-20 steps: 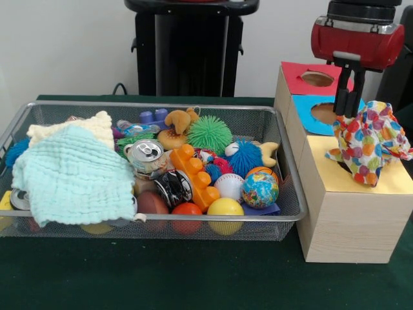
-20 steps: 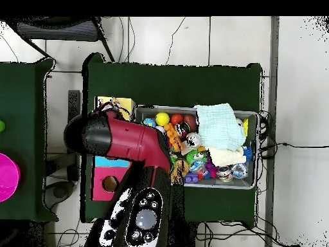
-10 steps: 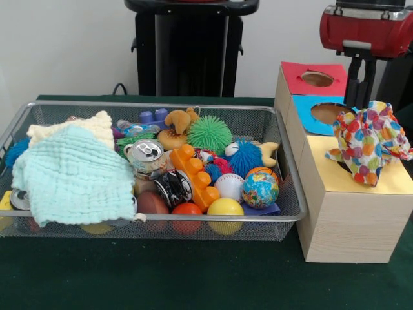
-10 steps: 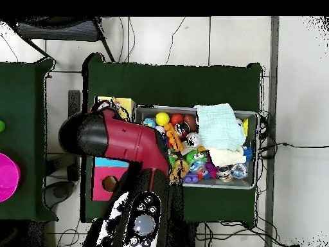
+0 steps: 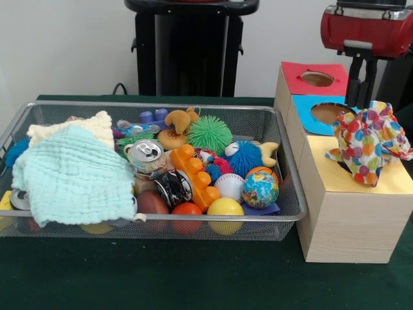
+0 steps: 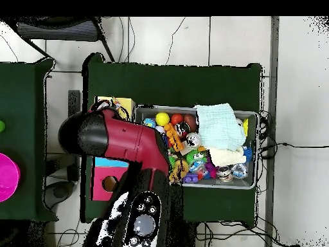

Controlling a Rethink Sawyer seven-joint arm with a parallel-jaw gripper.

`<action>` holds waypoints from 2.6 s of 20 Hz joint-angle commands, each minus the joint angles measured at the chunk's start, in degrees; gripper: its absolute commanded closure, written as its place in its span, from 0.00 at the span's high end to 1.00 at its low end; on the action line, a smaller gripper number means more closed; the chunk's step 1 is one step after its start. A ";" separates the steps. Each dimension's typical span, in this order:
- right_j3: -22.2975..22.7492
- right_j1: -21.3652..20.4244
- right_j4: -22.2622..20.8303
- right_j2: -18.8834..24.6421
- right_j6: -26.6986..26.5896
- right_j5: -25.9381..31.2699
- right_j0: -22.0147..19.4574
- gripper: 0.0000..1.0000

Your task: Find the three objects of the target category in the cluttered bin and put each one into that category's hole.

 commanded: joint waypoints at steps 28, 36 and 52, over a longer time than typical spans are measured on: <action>9.57 -0.31 3.67 0.94 13.57 0.31 1.69 0.00; 12.00 -3.25 3.93 0.29 12.00 0.01 0.62 0.00; 4.63 1.85 5.40 -1.65 16.05 4.18 4.82 0.00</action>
